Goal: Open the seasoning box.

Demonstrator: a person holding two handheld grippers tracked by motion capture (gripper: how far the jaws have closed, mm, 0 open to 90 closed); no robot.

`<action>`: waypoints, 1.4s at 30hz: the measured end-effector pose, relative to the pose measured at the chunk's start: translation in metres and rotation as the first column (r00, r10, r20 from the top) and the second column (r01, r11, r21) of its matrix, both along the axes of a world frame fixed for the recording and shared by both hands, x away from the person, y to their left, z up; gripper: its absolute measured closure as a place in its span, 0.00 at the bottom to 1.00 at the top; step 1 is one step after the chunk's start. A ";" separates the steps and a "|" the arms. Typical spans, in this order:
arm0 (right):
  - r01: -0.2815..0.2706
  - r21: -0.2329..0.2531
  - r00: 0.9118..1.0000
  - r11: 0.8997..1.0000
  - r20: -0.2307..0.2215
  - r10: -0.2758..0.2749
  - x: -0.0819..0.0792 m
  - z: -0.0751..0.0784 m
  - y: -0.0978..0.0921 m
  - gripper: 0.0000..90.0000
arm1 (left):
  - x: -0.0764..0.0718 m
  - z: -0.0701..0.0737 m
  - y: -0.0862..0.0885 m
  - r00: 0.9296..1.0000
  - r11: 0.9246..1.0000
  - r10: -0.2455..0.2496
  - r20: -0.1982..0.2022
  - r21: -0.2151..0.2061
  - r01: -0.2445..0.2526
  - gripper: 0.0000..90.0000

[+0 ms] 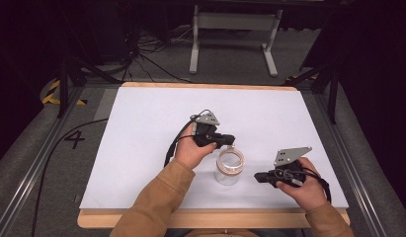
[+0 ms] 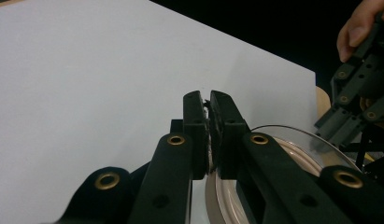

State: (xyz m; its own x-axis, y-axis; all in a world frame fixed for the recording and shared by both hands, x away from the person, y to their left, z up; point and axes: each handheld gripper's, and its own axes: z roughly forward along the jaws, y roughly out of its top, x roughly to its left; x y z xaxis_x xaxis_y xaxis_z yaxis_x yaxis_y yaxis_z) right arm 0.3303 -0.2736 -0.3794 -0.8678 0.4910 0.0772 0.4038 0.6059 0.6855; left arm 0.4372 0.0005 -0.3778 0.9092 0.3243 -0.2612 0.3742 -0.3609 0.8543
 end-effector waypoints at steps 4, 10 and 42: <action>-0.012 0.055 0.998 0.998 0.056 0.009 -0.006 0.005 0.014 1.00 | 0.000 -0.001 0.000 1.000 1.000 -0.002 0.000 -0.007 0.002 0.95; -0.036 0.083 0.997 0.996 0.077 0.029 -0.010 0.006 0.024 1.00 | 0.000 -0.001 -0.001 1.000 1.000 -0.006 -0.001 -0.005 0.006 0.96; -0.030 0.171 0.989 0.985 0.151 0.004 -0.009 0.007 0.038 1.00 | -0.007 0.019 0.013 0.993 0.998 0.063 0.105 0.019 -0.066 0.92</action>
State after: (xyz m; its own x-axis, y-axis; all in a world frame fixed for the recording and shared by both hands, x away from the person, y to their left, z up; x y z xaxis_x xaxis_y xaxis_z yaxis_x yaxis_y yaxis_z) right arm 0.3218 -0.2356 -0.3729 -0.8841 0.4664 0.0282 0.2796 0.4797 0.8317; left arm 0.4302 0.0135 -0.3586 0.9080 0.3878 -0.1586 0.3070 -0.3582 0.8817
